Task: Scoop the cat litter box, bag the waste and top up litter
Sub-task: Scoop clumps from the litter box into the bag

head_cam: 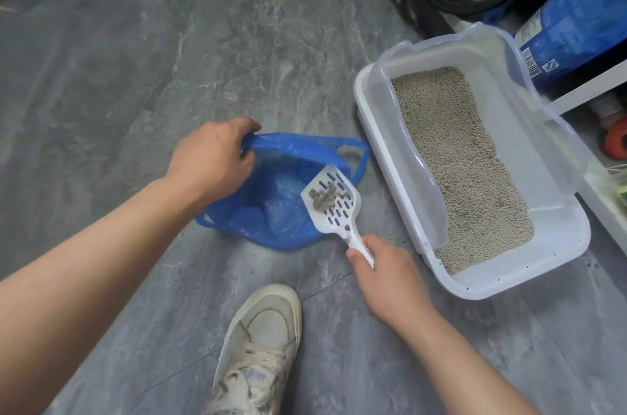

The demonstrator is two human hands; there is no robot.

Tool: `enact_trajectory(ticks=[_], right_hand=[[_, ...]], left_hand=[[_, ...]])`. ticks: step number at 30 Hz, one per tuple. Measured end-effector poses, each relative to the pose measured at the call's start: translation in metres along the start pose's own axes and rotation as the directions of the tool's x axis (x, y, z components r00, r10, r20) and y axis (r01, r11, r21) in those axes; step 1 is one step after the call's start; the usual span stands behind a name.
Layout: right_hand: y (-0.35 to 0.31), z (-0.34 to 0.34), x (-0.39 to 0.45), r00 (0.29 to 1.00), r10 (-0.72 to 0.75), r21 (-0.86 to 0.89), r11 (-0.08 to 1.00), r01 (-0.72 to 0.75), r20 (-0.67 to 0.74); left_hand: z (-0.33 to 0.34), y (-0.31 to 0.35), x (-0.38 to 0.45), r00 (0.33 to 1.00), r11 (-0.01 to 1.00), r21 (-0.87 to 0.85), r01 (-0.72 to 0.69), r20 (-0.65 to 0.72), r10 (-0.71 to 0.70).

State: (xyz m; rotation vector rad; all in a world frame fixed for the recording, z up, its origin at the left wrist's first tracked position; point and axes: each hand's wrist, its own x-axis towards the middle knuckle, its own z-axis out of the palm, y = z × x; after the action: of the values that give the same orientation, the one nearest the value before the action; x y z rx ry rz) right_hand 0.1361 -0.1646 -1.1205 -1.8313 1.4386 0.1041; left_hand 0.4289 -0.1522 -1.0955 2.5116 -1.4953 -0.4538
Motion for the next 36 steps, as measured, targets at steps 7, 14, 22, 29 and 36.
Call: enact_trajectory(ticks=[7, 14, 22, 29, 36], right_hand=[[-0.001, 0.002, 0.004, 1.0, -0.007, -0.061, 0.998, 0.008, 0.014], [-0.001, -0.002, 0.011, 0.999, 0.025, -0.007, 1.0, -0.024, 0.025], [-0.002, -0.003, 0.015, 0.999, 0.028, 0.026, 0.999, -0.028, 0.021], [-0.006, -0.01, 0.014, 0.998, -0.048, -0.101, 0.994, 0.044, -0.037], [-0.01, -0.007, 0.011, 0.989, -0.142, -0.263, 0.956, 0.13, -0.027]], left_hand=[[0.007, 0.009, -0.011, 0.94, 0.958, 0.072, -0.278, -0.184, 0.286], [0.06, 0.027, -0.046, 0.871, 0.872, -0.044, -0.488, 0.043, 0.49], [0.077, 0.026, -0.031, 0.908, 0.939, 0.28, -0.198, 0.413, 0.068], [0.081, 0.023, -0.025, 0.906, 0.93, 0.341, -0.137, 0.422, -0.021], [0.083, 0.032, -0.023, 0.918, 0.928, 0.357, -0.107, 0.393, -0.046]])
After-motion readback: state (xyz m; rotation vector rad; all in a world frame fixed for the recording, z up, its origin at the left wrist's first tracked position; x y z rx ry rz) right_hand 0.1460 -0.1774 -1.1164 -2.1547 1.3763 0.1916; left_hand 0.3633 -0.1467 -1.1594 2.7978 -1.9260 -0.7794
